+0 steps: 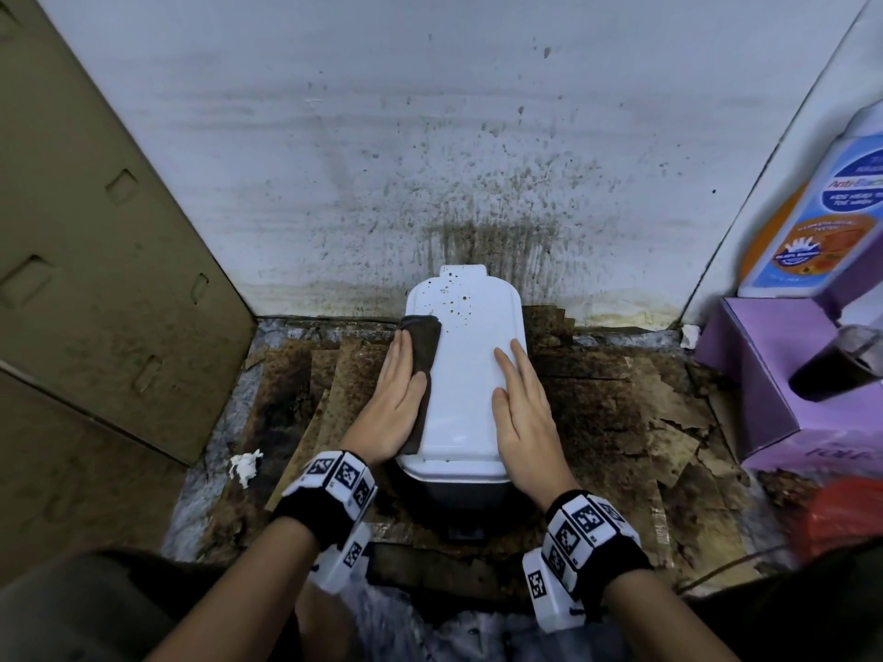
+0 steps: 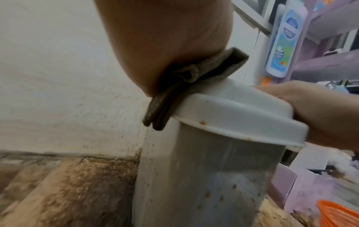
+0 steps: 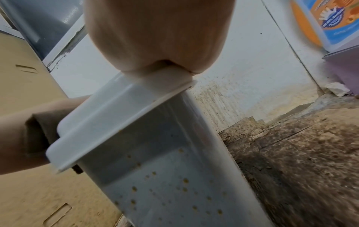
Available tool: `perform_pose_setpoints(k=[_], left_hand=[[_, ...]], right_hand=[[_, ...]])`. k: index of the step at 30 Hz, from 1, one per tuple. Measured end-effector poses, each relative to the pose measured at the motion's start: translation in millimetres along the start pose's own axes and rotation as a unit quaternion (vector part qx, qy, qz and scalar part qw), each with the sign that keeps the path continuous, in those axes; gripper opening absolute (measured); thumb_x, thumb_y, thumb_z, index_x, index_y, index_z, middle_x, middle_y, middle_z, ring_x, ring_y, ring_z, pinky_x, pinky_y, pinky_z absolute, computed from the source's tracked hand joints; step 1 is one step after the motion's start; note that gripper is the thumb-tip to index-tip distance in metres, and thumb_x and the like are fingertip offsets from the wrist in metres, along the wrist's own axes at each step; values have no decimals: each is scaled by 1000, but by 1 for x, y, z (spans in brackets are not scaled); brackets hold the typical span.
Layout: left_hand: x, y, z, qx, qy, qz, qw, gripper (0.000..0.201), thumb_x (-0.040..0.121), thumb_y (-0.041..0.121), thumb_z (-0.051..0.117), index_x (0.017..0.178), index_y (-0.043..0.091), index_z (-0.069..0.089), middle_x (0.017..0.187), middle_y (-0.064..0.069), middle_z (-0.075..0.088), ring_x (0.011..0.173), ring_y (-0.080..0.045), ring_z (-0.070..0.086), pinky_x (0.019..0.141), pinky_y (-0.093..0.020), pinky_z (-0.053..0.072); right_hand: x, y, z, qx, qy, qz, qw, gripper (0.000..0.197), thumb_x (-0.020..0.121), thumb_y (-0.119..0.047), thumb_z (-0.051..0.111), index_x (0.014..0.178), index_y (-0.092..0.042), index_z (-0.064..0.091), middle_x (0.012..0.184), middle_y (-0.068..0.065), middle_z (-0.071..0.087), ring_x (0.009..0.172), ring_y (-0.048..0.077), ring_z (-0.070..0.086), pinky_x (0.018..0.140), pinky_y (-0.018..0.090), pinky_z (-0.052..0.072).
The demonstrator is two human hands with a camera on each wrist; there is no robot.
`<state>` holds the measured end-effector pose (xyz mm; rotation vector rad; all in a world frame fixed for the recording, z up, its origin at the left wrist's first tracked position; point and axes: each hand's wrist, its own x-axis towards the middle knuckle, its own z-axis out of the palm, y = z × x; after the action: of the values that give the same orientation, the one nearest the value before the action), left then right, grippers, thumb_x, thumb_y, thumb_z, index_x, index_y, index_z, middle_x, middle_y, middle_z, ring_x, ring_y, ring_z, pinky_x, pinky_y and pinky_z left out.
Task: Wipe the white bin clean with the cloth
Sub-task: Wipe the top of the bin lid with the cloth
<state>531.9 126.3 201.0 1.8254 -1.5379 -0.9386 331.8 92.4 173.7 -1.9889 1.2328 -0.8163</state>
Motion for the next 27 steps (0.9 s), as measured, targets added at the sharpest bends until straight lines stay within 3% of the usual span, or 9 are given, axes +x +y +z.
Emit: perform_pose_setpoints(k=[4,8,13,15,18,21,24,27], left_hand=[[4,-5,1,-8,5,10,1000,61,113,30,25,161,22,-10,167,14,-18,153,0,-16,122,-17,-9],[-4,-5,12,-18,42,7,999,60,112,31,25,162,20,-7,166,16,-15,152,3,-14,115,-8,-10],[-31,-10,32,-62,99,2,993,60,111,36,27,163,27,-1,169,17,-8,154,6,-8,126,-21,-3],[-42,-8,38,-67,104,-4,992,61,111,38,29,163,32,-1,169,20,-8,153,7,-7,125,-22,-2],[-49,-5,30,-86,55,-8,995,65,109,40,35,161,38,-3,167,23,-14,152,8,-12,125,-27,-1],[-51,-3,2,-66,-30,-14,997,83,92,44,41,162,37,-4,167,23,-17,151,8,-12,127,-33,5],[-51,-5,-29,78,-98,23,992,95,93,52,57,163,35,-5,168,19,-13,154,-1,-7,126,-37,14],[-49,-13,-43,216,-127,65,966,111,88,68,63,162,34,-12,166,22,-16,154,-4,-5,124,-35,18]], right_hand=[[-1,-1,-1,-7,-5,4,1000,47,110,-26,31,157,-29,27,167,-20,6,141,-20,0,116,14,6],[-1,0,0,-4,0,2,1000,47,110,-25,31,157,-29,28,166,-20,7,143,-17,2,119,19,8],[-3,0,0,-3,4,1,1000,47,110,-25,31,157,-30,28,166,-20,8,143,-17,2,120,20,9],[-3,1,0,-7,6,0,1000,47,110,-25,32,157,-29,28,167,-19,8,143,-17,2,120,21,9],[-2,2,1,-4,3,-1,1000,47,110,-25,32,157,-29,28,167,-19,7,144,-15,3,121,22,10],[-2,3,1,-4,3,-4,1000,47,110,-26,32,157,-28,28,167,-19,7,146,-11,5,123,26,12],[-2,3,1,-5,5,-2,1000,48,110,-26,33,157,-29,29,166,-20,7,146,-10,6,123,28,13],[-2,3,0,-6,4,-1,1000,48,110,-27,32,157,-30,28,166,-20,7,147,-8,7,123,29,14]])
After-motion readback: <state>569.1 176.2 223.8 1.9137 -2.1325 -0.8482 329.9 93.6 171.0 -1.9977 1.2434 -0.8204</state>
